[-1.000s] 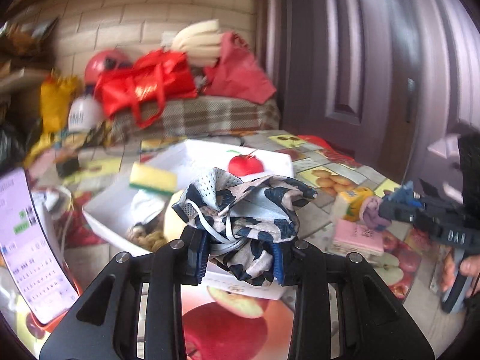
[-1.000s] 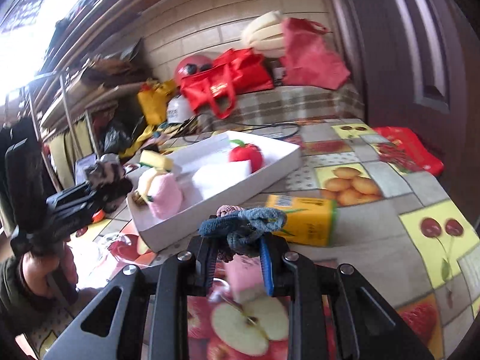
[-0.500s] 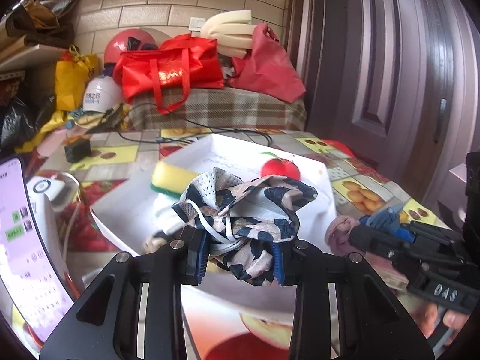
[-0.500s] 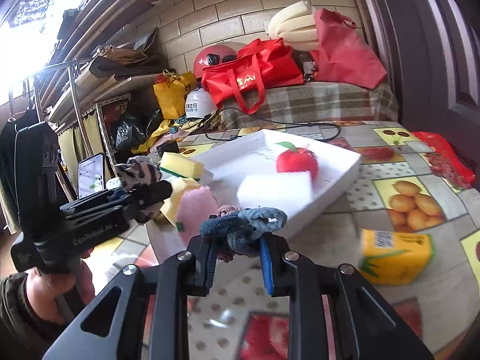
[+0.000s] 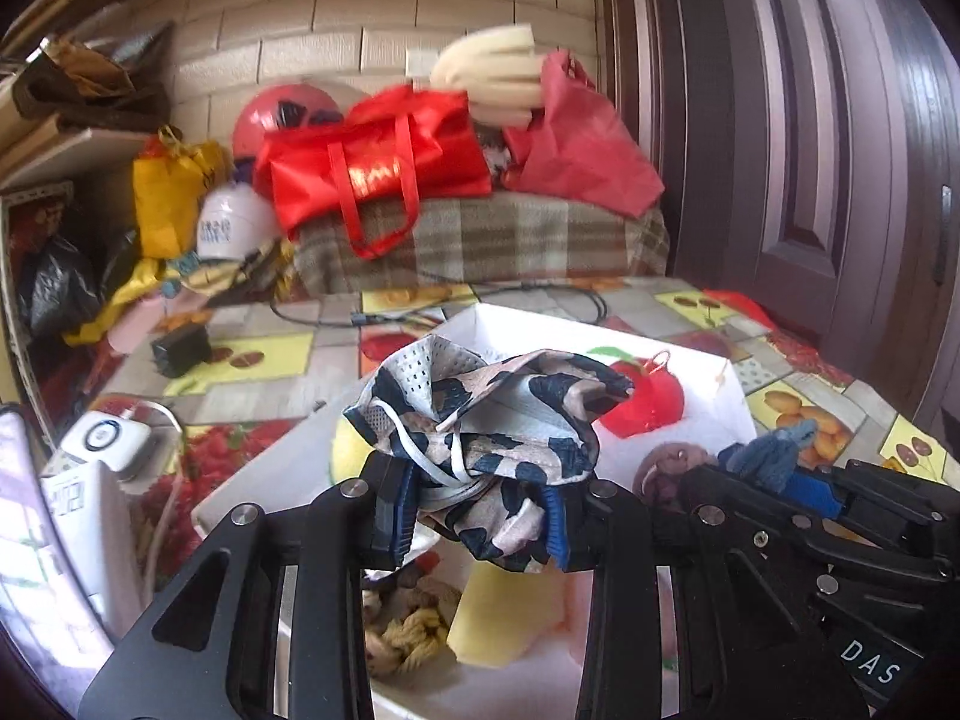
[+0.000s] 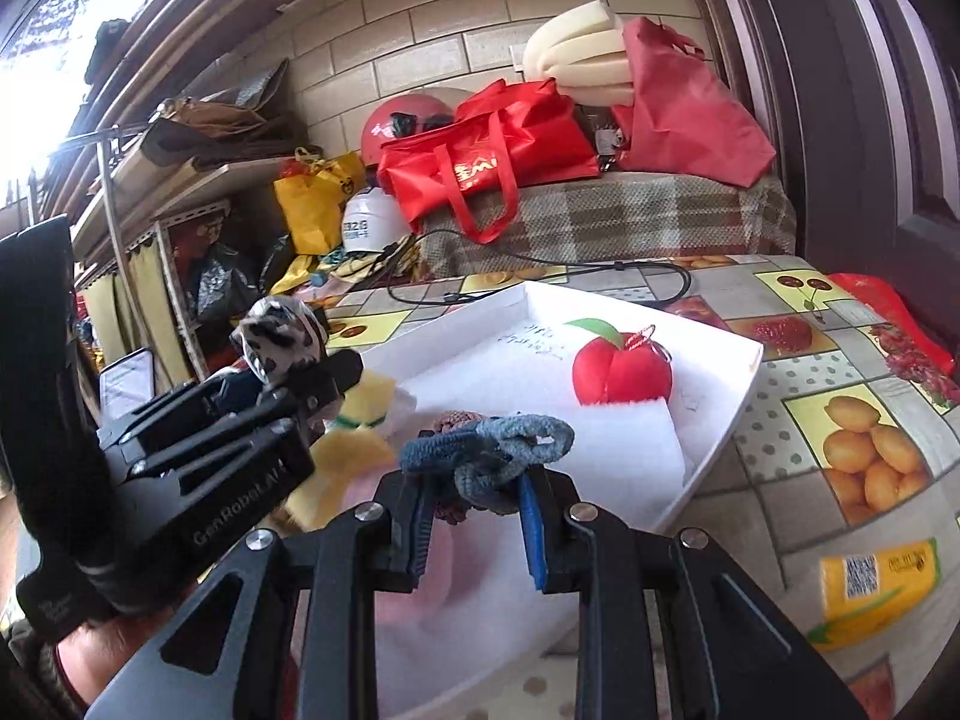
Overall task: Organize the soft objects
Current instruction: 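Release the cloth into the box with left tool while right tool releases the hair tie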
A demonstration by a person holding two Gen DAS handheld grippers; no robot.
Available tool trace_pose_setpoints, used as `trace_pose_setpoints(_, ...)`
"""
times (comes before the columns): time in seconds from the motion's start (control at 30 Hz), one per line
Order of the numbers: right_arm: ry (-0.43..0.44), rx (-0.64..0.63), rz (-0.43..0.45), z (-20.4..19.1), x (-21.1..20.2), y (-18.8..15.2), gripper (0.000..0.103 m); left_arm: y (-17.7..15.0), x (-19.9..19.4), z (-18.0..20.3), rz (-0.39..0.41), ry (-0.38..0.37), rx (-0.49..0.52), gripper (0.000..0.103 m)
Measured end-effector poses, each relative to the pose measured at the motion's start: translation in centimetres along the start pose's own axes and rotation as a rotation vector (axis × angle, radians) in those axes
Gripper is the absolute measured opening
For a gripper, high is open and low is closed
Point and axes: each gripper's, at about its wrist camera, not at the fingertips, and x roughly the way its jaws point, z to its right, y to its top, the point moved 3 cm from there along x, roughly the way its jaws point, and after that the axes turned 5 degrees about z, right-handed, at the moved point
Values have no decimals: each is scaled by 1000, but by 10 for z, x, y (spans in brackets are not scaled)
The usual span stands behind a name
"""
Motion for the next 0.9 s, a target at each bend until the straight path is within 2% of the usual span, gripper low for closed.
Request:
trace_pose_setpoints(0.2, -22, 51, -42, 8, 17, 2, 24, 2, 19, 12, -42, -5, 46, 33)
trace_pose_setpoints(0.43, -35, 9, -12, -1, 10, 3, 27, 2, 23, 12, -60, 8, 39, 34)
trace_pose_setpoints(0.47, -41, 1, -6, -2, 9, 3, 27, 2, 24, 11, -63, 19, 32, 37)
trace_pose_setpoints(0.53, -52, -20, 7, -6, 7, 4, 28, 2, 24, 8, -61, 46, 21, 50)
trace_pose_setpoints(0.57, -53, -24, 8, -7, 7, 3, 28, 3, 23, 4, -56, 73, 6, 66)
trace_pose_setpoints(0.6, -59, -18, 11, -5, 6, 4, 32, 3, 21, 1, -45, 86, -6, 78)
trace_pose_setpoints(0.63, -64, -11, 16, -3, 6, 4, 37, 4, 16, -4, -20, 105, -32, 79)
trace_pose_setpoints(0.67, -77, -1, 23, -1, 5, 4, 53, 4, 14, -8, -8, 111, -50, 84)
trace_pose_setpoints(0.7, -89, 15, 31, 3, 4, 5, 73, 4, 11, -14, 6, 126, -78, 88)
trace_pose_setpoints(0.77, -98, 36, 31, 7, 5, 5, 98, 4, 8, -23, 18, 140, -123, 93)
trace_pose_setpoints(0.8, -97, 40, 30, 8, 5, 5, 102, 4, 7, -25, 22, 149, -132, 97)
trace_pose_setpoints(0.9, -98, 31, 46, 5, 2, 6, 102, 5, 1, -26, 55, 179, -134, 99)
